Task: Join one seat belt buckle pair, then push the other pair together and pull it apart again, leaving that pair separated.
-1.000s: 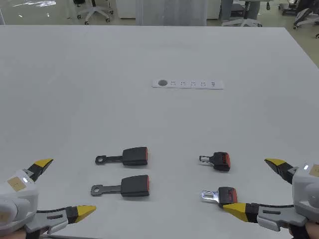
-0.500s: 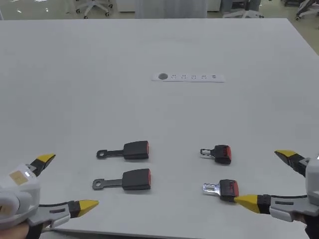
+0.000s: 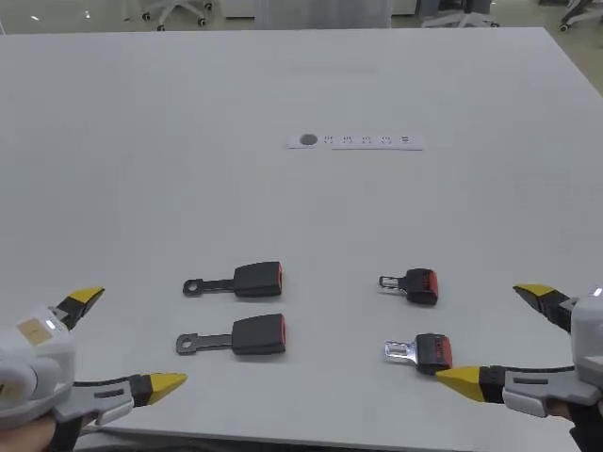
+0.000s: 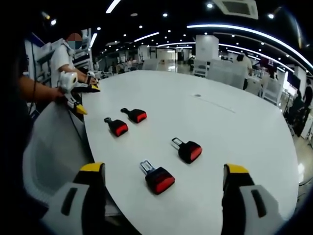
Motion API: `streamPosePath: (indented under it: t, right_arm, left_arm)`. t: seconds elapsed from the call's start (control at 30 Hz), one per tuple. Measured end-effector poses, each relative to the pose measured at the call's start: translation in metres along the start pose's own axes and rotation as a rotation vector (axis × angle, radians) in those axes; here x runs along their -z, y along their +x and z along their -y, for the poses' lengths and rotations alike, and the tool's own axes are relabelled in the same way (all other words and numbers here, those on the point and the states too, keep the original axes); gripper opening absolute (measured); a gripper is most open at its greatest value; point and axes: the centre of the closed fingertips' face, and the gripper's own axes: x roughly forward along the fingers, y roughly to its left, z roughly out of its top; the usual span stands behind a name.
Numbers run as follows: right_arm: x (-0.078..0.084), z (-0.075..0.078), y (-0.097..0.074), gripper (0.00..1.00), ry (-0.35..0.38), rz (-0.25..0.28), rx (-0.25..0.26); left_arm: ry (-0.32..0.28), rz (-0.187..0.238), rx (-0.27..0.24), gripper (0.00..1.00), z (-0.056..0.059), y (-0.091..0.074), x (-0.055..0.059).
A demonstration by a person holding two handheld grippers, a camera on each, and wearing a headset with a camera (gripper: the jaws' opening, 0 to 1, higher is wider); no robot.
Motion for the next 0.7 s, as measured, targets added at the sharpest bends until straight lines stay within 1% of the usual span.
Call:
streamPosePath:
  t: [0.07,0.1,0.27,0.43,0.7]
  right_arm:
    - [-0.0002,-0.0026,-0.0002,1.0,0.002,0.0,-0.008]
    - [-0.0001,-0.0024,-0.0006,1.0,0.0,-0.002,-0.002]
    - [-0.0019,-0.0045,-0.0012,1.0,-0.007,-0.002,-0.004]
    - [-0.0002,-0.0051,-0.0008,1.0,-0.013,-0.016,0.001]
    - [0.0019,-0.0057,-0.0008,1.0,-0.017,-0.021,-0.008]
  left_arm:
    - [-0.001,0.001,-0.001,1.0,-0.0004,-0.0002,0.0]
    - [-0.002,0.002,-0.002,1.0,-0.0003,-0.0003,-0.0004]
    - [-0.003,0.004,-0.004,1.0,-0.0006,-0.0007,-0.0006]
    - [-0.004,0.006,-0.004,1.0,-0.0004,-0.0013,-0.0013]
    - [-0.003,0.001,0.001,1.0,0.0006,-0.001,-0.0005]
